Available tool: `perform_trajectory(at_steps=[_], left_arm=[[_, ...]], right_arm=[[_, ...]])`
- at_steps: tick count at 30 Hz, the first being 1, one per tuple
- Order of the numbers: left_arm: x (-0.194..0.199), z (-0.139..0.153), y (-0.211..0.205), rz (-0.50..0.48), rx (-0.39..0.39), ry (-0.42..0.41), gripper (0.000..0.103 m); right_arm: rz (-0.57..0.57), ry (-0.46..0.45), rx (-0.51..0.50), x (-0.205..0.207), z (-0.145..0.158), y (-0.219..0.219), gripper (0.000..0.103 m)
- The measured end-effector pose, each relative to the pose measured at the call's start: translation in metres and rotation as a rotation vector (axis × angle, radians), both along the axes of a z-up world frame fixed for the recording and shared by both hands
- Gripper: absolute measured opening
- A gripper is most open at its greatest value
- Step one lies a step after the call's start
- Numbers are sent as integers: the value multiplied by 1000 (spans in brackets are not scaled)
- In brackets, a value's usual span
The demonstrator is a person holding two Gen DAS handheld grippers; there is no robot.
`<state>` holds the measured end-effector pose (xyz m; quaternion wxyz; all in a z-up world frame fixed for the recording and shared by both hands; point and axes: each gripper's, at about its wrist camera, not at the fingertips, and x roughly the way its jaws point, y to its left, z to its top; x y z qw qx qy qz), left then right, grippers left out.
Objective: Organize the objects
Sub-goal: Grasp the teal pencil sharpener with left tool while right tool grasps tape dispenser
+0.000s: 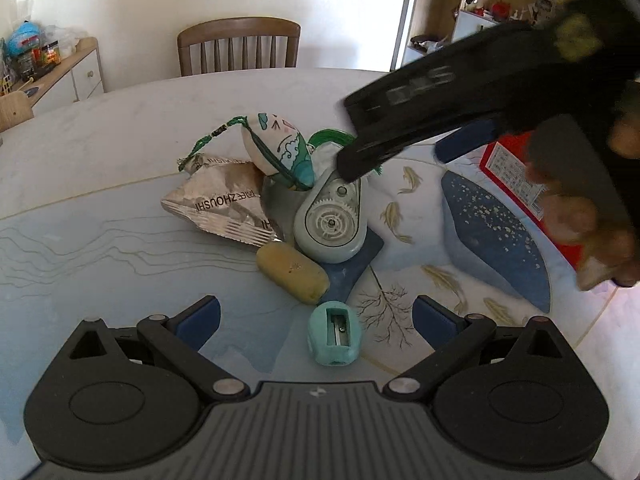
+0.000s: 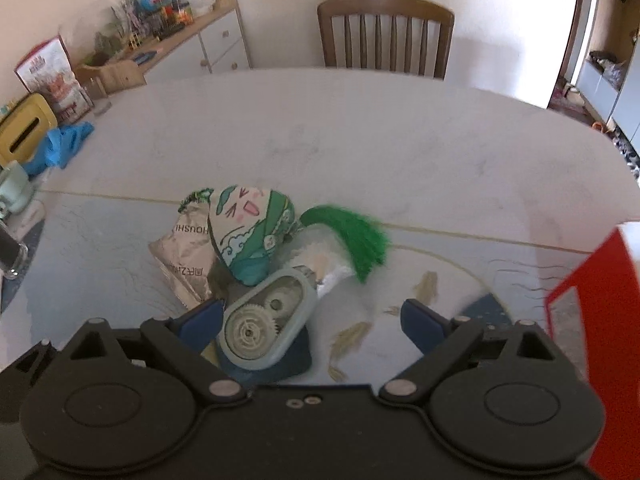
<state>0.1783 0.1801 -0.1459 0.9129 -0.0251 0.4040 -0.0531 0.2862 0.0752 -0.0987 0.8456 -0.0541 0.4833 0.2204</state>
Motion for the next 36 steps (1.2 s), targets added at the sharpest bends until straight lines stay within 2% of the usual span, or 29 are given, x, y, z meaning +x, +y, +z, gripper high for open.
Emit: perform_trajectory(at_steps=[13, 19, 30, 33, 35, 36], left_arm=[[2, -13, -10, -5, 55, 17, 102], [1, -14, -14, -11, 58, 6, 101], [2, -18, -18, -10, 59, 21, 80], [2, -18, -20, -12, 76, 19, 70], [2, -17, -22, -14, 86, 22, 58], [2, -16, -23, -15, 89, 23, 55]], right_arm=[[-57, 58, -60, 9, -30, 30, 93], [-59, 62, -81, 6, -37, 36, 86], [-55, 72, -92, 3, -46, 41, 73], [-53, 67, -88, 1, -46, 41, 68], [-55, 71, -77, 1, -46, 39, 67], [-57, 73, -71, 0, -46, 37, 67]])
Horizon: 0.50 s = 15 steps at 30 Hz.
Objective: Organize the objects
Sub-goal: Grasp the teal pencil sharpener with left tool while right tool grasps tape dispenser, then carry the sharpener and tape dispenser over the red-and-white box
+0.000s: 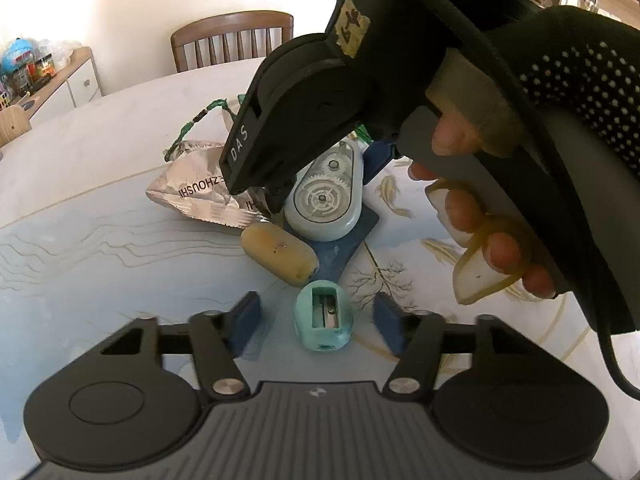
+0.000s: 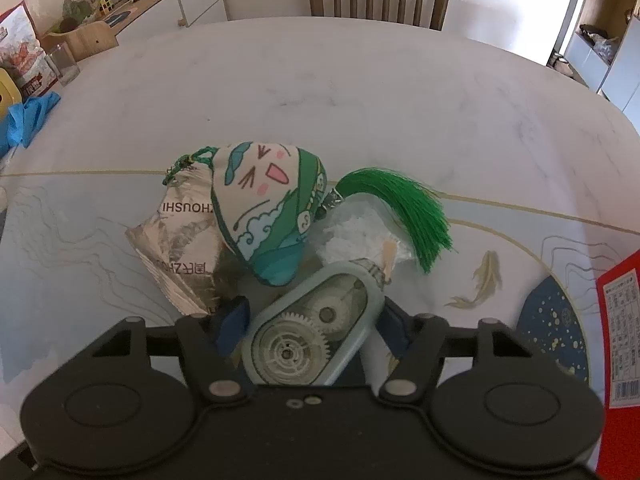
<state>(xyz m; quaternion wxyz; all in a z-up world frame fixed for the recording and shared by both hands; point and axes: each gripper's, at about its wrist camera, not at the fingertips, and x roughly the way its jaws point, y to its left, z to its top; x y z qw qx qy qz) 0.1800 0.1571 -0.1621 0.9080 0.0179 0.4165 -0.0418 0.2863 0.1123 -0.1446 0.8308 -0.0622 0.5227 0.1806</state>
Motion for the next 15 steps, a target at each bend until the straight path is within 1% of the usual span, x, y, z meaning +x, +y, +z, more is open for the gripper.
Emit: perform_trajectory(at_steps=[2, 3, 5, 8, 12, 15], left_arm=[[0, 1, -1, -1, 11, 0, 44], [0, 1, -2, -2, 15, -1, 42], [0, 2, -2, -5, 19, 0, 33], [-1, 2, -4, -9, 23, 1, 30], [1, 1, -6, -5, 19, 7, 30], [1, 2, -6, 1, 15, 14, 30]], right_arm=[[-4, 6, 13, 0, 1, -3, 66], [-5, 9, 19, 0, 0, -5, 66], [-6, 13, 25, -1, 2, -8, 65], [-4, 22, 53, -3, 5, -14, 45], [7, 25, 81, -7, 7, -25, 43], [-2, 29, 121, -8, 12, -32, 41]])
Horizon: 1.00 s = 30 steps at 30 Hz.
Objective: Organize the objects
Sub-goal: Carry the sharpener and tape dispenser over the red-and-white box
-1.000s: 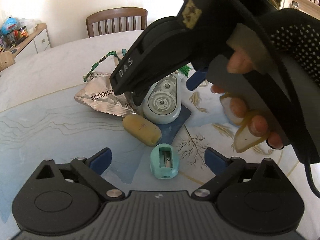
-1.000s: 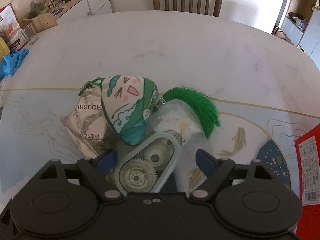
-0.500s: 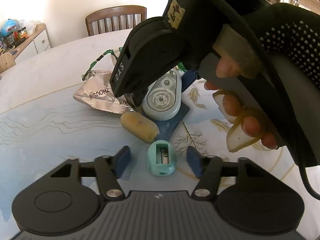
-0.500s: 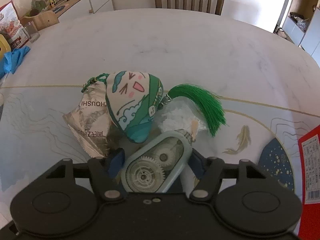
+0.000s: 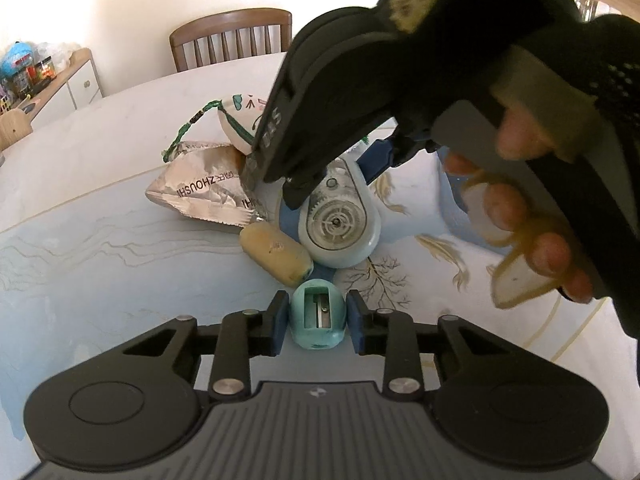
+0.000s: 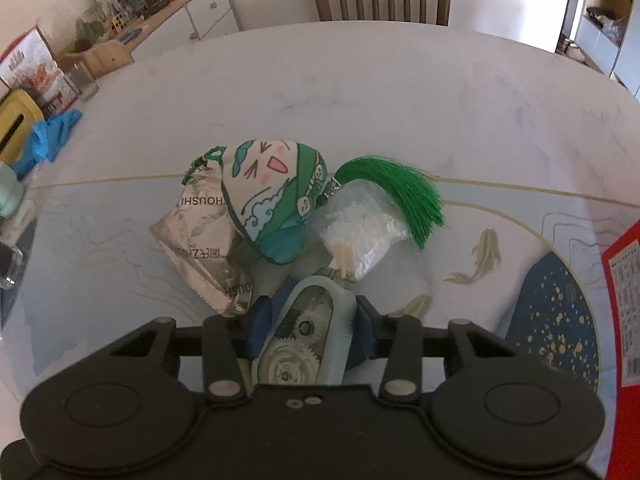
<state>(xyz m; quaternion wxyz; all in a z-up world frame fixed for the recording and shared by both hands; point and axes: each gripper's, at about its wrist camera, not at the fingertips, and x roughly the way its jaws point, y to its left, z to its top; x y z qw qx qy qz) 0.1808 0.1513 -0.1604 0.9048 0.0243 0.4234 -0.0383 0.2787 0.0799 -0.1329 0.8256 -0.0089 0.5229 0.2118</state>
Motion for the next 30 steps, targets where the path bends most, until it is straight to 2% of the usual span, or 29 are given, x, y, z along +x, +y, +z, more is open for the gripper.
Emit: perform_trajectory(at_steps=[12, 22, 26, 30], left_arm=[[-13, 5, -4, 13, -5, 18, 30], [-19, 14, -15, 0, 0, 7, 30], [-21, 25, -24, -29, 2, -9, 30], [-21, 50, -36, -71, -2, -25, 30]], right_arm=[[-25, -8, 122, -27, 24, -40, 39], [-81, -4, 174, -45, 35, -79, 39], [-85, -8, 194, -52, 50, -97, 39], [-86, -21, 207, -55, 69, -116, 39]])
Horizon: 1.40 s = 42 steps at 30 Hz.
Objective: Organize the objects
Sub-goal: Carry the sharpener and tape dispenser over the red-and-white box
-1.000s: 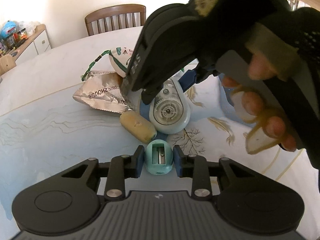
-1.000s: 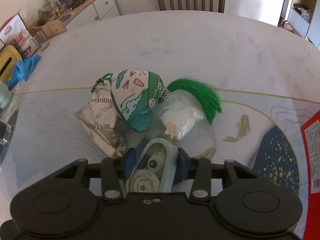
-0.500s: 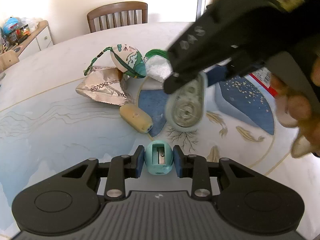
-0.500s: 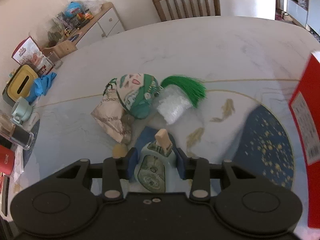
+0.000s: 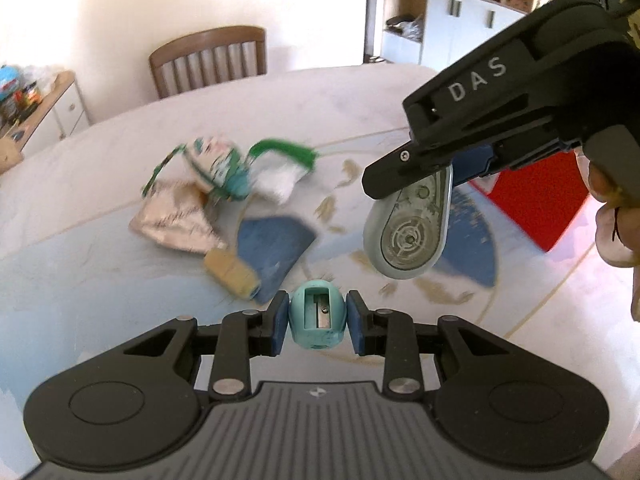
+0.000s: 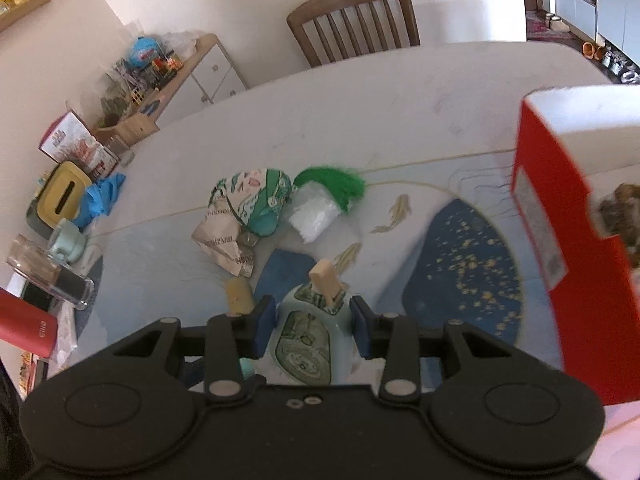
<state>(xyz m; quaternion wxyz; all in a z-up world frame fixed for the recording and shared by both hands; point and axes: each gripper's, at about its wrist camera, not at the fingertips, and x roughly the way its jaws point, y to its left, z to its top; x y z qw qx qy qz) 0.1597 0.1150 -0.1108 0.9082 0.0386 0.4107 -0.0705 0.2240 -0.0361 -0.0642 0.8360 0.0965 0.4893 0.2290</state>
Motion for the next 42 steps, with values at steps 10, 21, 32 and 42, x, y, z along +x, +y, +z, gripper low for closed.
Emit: perform_trajectory(at_steps=[10, 21, 32, 42], left_arm=[[15, 50, -41, -89, -33, -45, 30], [45, 79, -107, -159, -14, -89, 30], [80, 86, -187, -233, -9, -81, 30], [112, 79, -252, -284, 22, -43, 30]], right_arm=[[-20, -65, 12, 9, 47, -57, 39], [-69, -135, -3, 28, 73, -131, 39], [-135, -135, -25, 50, 66, -205, 39], [-180, -89, -50, 67, 42, -260, 39]])
